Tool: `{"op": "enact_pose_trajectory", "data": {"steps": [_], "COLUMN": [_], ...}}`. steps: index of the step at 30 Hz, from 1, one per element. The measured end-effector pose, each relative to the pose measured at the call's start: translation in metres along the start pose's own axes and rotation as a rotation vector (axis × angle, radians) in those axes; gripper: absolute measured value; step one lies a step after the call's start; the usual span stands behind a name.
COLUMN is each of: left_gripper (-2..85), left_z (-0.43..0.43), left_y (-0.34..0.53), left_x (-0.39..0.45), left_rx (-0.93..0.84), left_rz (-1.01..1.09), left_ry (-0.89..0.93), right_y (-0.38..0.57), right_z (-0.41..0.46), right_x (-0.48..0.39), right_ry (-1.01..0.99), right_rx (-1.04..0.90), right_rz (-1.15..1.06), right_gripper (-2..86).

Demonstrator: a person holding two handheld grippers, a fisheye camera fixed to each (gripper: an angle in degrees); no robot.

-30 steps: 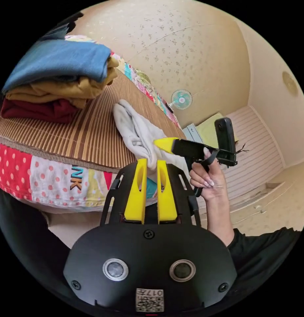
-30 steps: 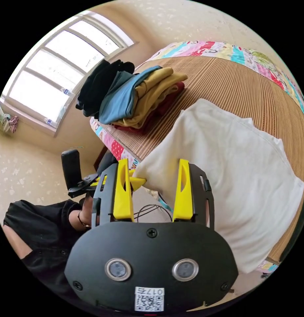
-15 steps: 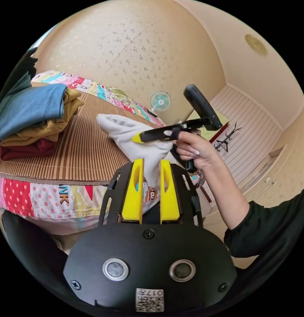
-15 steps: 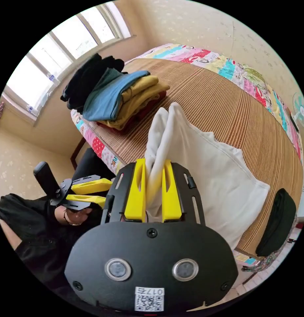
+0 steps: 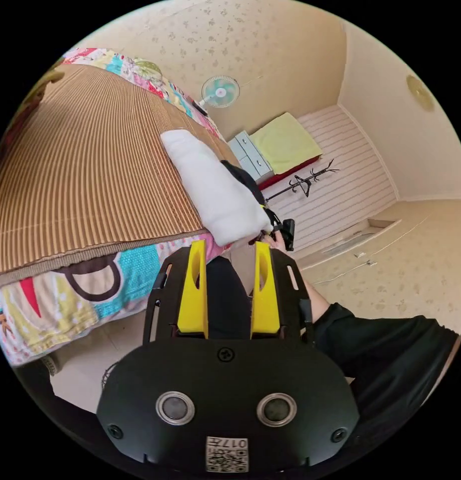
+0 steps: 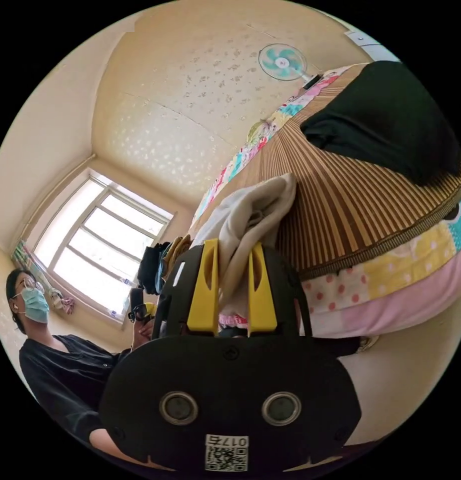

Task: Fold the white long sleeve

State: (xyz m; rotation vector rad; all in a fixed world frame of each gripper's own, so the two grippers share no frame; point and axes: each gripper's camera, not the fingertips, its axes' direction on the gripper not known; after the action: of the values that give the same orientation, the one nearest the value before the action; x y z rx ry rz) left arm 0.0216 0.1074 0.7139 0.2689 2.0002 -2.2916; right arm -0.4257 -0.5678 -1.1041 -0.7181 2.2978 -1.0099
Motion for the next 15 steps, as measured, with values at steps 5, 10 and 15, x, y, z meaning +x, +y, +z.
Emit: {"op": "enact_pose_trajectory", "data": {"steps": [5,10,15], "left_gripper": [16.2,14.5,8.9], "left_z": [0.036,0.082,0.108], "left_y": [-0.036,-0.065,-0.059], "left_x": [-0.023,-0.057,-0.052], "left_rx": [-0.049,-0.156,-0.237], "left_rz": [-0.096,-0.230,-0.190], "left_ry": [0.038,0.166,0.270], "right_y": [0.054,0.135,0.171], "right_z": [-0.047,-0.065,-0.036], "right_x": [0.040,0.052,0.050], "right_ry": [-0.084,-0.168,-0.245], "right_rx": [0.170,0.226,0.084], "right_rz": [0.105,0.229,0.279], "right_gripper": [16.5,20.4,24.9]}}
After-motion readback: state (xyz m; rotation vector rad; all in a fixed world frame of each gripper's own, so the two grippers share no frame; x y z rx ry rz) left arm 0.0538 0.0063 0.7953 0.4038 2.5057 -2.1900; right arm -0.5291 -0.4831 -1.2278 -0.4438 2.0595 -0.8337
